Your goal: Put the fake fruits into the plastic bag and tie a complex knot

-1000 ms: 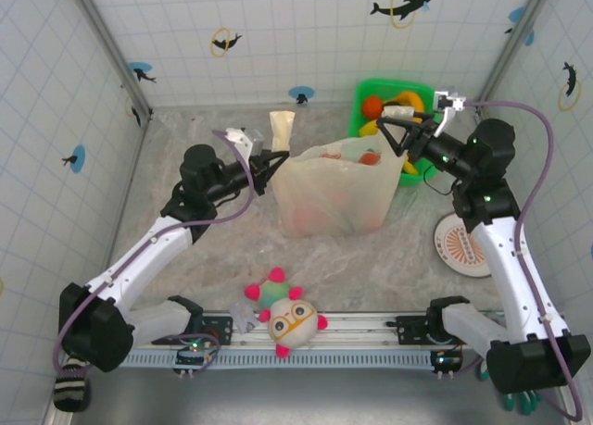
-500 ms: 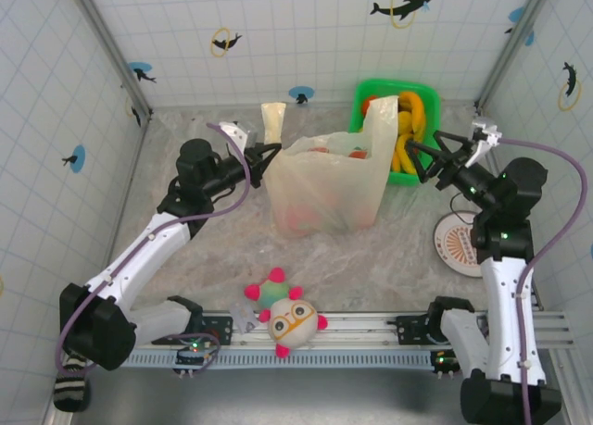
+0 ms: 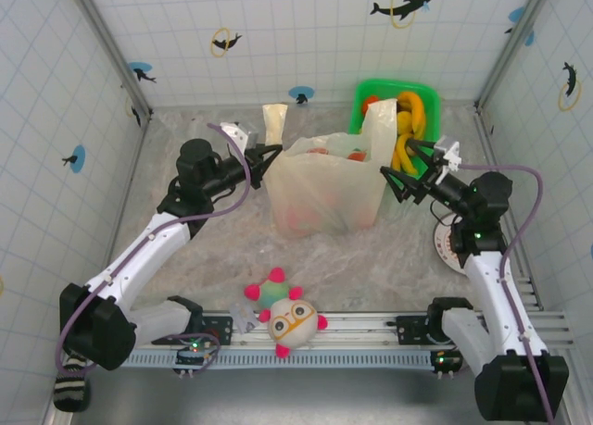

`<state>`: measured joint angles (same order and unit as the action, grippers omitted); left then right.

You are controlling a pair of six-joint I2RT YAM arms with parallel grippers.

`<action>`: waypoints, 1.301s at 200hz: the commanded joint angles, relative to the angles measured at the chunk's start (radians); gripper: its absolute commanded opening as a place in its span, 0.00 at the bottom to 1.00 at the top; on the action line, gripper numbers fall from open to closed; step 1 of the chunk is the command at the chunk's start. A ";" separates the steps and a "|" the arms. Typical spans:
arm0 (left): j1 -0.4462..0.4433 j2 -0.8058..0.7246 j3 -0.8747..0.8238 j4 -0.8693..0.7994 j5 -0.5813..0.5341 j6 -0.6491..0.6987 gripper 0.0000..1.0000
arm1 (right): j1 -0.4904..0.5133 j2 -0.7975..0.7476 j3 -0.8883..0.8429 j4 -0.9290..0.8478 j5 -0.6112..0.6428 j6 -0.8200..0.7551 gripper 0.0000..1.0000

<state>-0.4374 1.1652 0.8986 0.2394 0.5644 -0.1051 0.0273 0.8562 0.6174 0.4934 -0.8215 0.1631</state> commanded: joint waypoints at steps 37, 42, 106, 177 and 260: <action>0.006 -0.002 0.039 0.011 0.048 0.020 0.00 | 0.004 0.167 0.034 0.235 -0.102 -0.048 1.00; 0.006 -0.002 0.040 0.009 0.048 0.023 0.00 | 0.002 0.181 0.037 0.251 -0.104 -0.044 1.00; 0.006 0.008 0.046 0.001 0.079 0.045 0.00 | 0.043 0.384 0.145 0.455 -0.188 0.082 1.00; 0.005 0.001 0.060 -0.005 0.089 0.043 0.00 | 0.105 0.510 0.217 0.562 -0.220 0.151 1.00; 0.006 -0.015 0.052 -0.017 0.068 0.043 0.00 | 0.136 0.512 0.134 0.651 -0.207 0.208 0.90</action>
<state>-0.4374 1.1725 0.9245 0.2089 0.6250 -0.0780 0.1596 1.3815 0.7731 1.0798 -1.0168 0.3389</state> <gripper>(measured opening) 0.055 0.937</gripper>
